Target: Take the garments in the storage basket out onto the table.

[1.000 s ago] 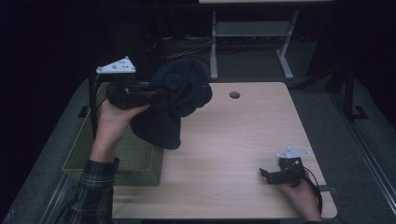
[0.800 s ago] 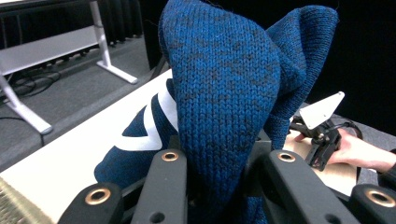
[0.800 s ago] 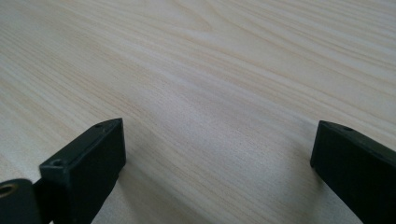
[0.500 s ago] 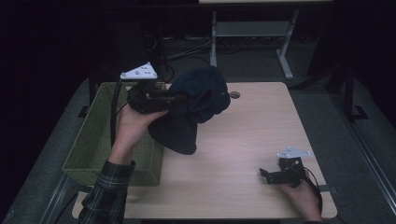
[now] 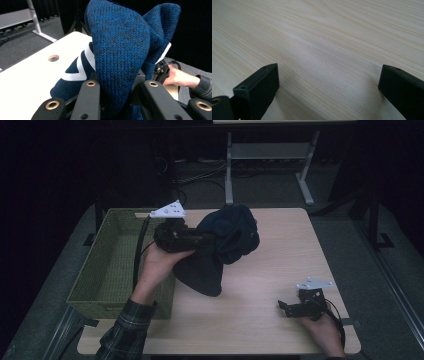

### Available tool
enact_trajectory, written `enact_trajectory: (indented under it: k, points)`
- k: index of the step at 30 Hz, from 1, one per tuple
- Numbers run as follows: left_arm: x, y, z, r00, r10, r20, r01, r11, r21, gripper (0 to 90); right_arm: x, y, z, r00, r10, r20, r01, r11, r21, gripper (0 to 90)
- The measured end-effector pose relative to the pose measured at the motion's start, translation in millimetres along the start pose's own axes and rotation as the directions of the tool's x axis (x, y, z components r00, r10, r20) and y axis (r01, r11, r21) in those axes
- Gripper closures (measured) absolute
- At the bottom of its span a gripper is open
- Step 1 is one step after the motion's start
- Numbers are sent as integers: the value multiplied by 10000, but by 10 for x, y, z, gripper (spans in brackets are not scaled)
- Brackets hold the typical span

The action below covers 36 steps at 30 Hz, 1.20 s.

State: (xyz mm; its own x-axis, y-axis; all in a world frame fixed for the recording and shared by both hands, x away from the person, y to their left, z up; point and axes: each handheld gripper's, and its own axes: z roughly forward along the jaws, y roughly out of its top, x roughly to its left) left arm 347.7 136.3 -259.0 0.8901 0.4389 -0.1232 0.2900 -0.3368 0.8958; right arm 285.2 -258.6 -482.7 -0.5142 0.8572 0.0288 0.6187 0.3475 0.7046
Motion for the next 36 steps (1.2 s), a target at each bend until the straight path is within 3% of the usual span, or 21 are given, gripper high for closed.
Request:
enact_trajectory:
  k: [8,18,26,36]
  points:
    - [-84,-107,204,9998,0,218,-6,9997,251,752,1,0,1,10000,5,0,-5,10000,-4,30]
    - [-127,-351,415,9983,-362,452,351,9991,245,751,1,0,-1,10000,6,11,-6,10000,4,30]
    - [-164,-446,576,9973,-380,624,346,9980,536,751,2,1,-1,10000,14,12,-14,10000,3,31]
    - [-224,-568,826,9949,-622,798,581,9969,531,752,2,0,1,10000,21,-1,-21,10000,-7,30]
